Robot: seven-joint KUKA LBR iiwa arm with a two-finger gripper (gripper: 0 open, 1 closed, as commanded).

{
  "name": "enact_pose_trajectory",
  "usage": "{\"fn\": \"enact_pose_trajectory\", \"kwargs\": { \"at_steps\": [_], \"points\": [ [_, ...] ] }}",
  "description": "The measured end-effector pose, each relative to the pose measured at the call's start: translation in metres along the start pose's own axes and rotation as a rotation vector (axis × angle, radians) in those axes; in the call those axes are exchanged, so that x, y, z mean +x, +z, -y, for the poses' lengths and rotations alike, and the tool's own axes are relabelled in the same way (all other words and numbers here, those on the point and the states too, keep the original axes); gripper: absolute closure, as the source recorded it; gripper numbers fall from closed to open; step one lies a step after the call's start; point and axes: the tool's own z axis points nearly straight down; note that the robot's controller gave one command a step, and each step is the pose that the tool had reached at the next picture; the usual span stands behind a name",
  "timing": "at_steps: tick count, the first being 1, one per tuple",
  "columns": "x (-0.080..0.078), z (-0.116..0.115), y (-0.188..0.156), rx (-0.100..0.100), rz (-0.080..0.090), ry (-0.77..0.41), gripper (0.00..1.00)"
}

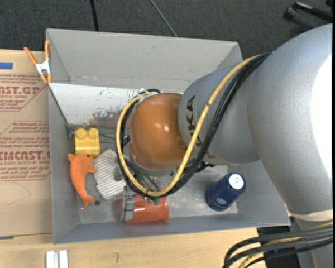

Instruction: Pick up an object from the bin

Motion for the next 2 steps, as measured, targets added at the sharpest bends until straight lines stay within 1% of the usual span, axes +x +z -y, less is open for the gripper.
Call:
{"fn": "enact_pose_trajectory", "kwargs": {
  "at_steps": [1,2],
  "points": [
    [-0.002,0.001,-0.004,-0.002,0.006,0.002,0.0],
    [-0.014,0.01,0.031,-0.004,0.011,0.056,0.0]
  ]
}}
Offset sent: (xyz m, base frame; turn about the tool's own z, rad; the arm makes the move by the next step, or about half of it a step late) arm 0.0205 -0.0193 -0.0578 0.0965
